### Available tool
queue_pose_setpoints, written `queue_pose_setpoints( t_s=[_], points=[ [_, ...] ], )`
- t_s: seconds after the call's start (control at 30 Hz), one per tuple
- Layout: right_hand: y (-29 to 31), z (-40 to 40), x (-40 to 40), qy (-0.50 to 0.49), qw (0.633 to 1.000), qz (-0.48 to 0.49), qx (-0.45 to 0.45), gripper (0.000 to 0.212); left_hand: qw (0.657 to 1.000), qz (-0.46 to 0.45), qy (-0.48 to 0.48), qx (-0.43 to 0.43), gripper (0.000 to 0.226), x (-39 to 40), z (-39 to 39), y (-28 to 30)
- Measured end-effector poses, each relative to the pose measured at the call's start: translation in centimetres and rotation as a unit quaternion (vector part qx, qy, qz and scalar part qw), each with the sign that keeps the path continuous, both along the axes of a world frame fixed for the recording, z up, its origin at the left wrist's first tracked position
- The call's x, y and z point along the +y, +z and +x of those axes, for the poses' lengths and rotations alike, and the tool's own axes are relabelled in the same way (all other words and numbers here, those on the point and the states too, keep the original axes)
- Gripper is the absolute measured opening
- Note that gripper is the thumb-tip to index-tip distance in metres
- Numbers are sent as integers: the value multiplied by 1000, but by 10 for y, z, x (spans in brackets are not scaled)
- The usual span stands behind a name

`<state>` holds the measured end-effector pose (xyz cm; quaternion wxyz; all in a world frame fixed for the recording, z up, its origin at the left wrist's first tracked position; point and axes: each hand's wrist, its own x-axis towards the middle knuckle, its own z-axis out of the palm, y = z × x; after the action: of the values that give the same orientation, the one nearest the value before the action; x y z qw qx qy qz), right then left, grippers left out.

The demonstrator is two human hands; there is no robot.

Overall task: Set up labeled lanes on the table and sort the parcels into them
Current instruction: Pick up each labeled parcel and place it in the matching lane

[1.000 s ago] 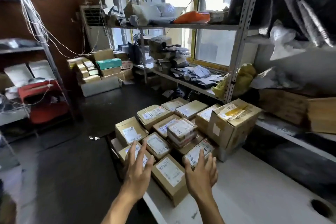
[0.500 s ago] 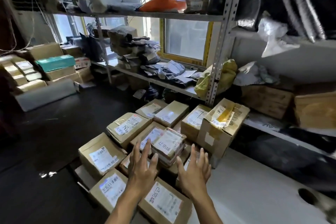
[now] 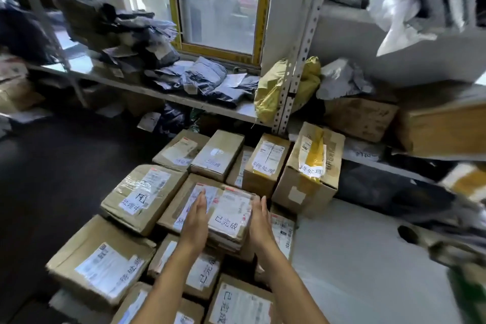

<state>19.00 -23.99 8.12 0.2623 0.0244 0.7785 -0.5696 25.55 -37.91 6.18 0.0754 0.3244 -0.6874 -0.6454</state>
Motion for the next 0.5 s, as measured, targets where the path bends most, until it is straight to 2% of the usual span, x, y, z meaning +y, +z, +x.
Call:
queue_pose_setpoints(
  t_s=[0.07, 0.13, 0.17, 0.27, 0.33, 0.5],
  points=[
    [-24, -14, -12, -28, 998, -24, -58, 94, 1000, 8, -7, -22, 80, -2, -15, -4],
    [-87, -39, -17, -56, 989, -86, -103, 123, 999, 5, -13, -33, 67, 0, -25, -4],
    [-89, -39, -17, -64, 984, -109, -127, 127, 999, 1, -20, -45, 66, 1, -28, -3],
    [-32, -17, -20, -77, 971, -148, -174, 97, 996, -14, -40, -73, 85, 2, -33, -6],
    [-9, -7, -16, -52, 962, -178, -201, 99, 996, 1, -43, -73, 91, 2, -32, -13],
    [16, 23, 13, -33, 972, -133, -190, 92, 997, 10, -38, -64, 90, 24, -6, 12]
  ],
)
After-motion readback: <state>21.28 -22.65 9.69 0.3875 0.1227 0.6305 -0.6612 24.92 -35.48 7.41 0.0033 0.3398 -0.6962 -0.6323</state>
